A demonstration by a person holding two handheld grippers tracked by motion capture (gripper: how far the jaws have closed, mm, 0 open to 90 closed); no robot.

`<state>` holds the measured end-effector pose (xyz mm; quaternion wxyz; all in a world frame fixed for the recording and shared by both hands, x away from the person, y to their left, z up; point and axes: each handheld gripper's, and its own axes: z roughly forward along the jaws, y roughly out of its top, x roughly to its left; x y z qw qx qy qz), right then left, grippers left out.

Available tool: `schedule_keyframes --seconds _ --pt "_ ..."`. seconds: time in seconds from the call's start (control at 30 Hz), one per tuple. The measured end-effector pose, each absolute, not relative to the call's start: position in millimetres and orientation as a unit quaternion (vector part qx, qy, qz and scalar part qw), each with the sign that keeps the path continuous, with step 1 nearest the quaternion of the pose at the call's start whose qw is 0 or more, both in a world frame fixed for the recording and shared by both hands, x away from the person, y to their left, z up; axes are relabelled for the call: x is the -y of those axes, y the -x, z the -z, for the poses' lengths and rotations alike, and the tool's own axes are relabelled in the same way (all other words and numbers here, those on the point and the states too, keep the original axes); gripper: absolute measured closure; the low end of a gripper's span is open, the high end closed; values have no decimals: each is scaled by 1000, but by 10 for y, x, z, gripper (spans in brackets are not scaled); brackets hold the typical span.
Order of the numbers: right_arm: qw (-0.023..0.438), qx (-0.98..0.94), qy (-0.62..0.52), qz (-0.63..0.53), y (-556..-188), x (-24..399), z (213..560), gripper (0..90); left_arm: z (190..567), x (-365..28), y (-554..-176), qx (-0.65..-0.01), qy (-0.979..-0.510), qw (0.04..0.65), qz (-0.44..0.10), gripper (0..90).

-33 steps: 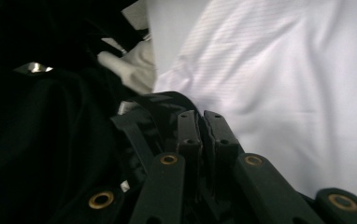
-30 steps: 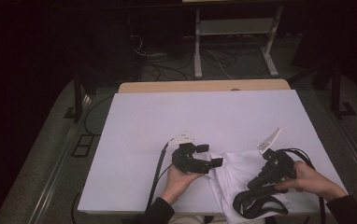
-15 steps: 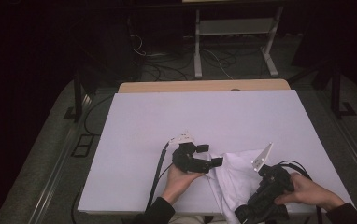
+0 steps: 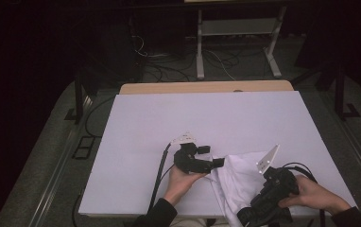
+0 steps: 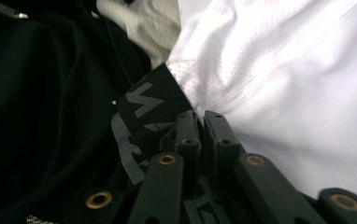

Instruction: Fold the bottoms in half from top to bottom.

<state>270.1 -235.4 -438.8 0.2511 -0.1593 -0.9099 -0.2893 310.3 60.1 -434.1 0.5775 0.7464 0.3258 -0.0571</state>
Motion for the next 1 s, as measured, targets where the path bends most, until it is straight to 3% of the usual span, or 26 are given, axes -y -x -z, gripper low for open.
schedule_keyframes --seconds 0.2,0.3,0.53,1.0 --pt "206 906 166 331 -2743 2466 4183 680 4344 -617 -3121 -330 -745 577 58 127" --pt "187 904 173 344 -2776 2523 4102 662 4347 -622 -3131 -331 -745 577 56 127" --pt "161 900 188 359 -2861 2614 4001 578 4362 -622 -3153 -337 -743 576 55 127" --pt "130 870 253 403 -3105 2841 3965 301 4388 -631 -3194 -345 -740 575 51 127"
